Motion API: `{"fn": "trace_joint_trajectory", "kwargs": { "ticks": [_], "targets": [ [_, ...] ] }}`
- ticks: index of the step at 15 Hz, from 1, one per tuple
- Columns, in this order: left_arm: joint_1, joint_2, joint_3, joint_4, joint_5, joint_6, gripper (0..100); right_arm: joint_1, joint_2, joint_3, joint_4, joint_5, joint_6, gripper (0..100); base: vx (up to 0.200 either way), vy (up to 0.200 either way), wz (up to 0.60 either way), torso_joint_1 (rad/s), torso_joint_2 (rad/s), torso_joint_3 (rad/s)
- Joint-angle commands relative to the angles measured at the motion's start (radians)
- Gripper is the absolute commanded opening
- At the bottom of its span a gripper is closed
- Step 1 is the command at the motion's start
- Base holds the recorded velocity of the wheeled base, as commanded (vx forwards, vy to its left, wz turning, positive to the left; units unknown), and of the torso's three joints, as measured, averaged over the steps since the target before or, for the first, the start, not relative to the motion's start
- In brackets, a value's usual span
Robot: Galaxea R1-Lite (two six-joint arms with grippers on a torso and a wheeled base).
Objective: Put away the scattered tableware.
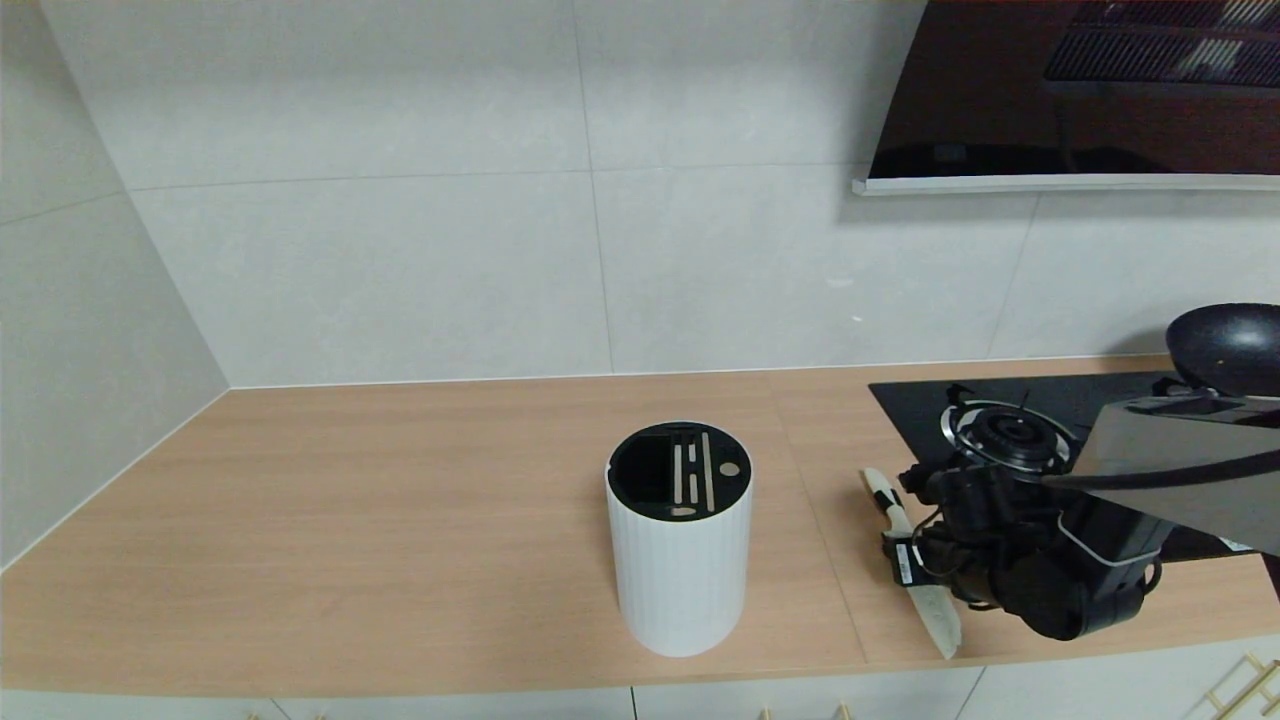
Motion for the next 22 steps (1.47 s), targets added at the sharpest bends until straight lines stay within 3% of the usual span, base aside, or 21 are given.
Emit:
{"fn": "trace_joint_trajectory", "kwargs": {
  "ticks": [1,11,18,19,22],
  "targets": [
    [0.001,0.001,0.0,0.0,0.0,0.0,100,0.0,-0.055,0.004,0.0,0.001,0.019,0,0.0,0.0,0.0,0.0,0.0,0.0],
    [0.001,0.001,0.0,0.0,0.0,0.0,100,0.042,-0.595,0.156,0.013,0.059,0.029,0,0.0,0.0,0.0,0.0,0.0,0.0],
    [0.001,0.001,0.0,-0.003,-0.008,0.015,100,0.08,-0.695,0.194,0.051,0.103,0.025,0,0.0,0.0,0.0,0.0,0.0,0.0],
    [0.001,0.001,-0.034,-0.014,-0.041,0.018,100,0.091,-0.722,0.19,0.051,0.12,0.025,0,0.0,0.0,0.0,0.0,0.0,0.0],
    [-0.001,0.219,-0.288,0.104,-0.316,0.017,100,0.134,-0.745,0.064,0.082,0.149,0.025,0,0.0,0.0,0.0,0.0,0.0,0.0]
  ]
}}
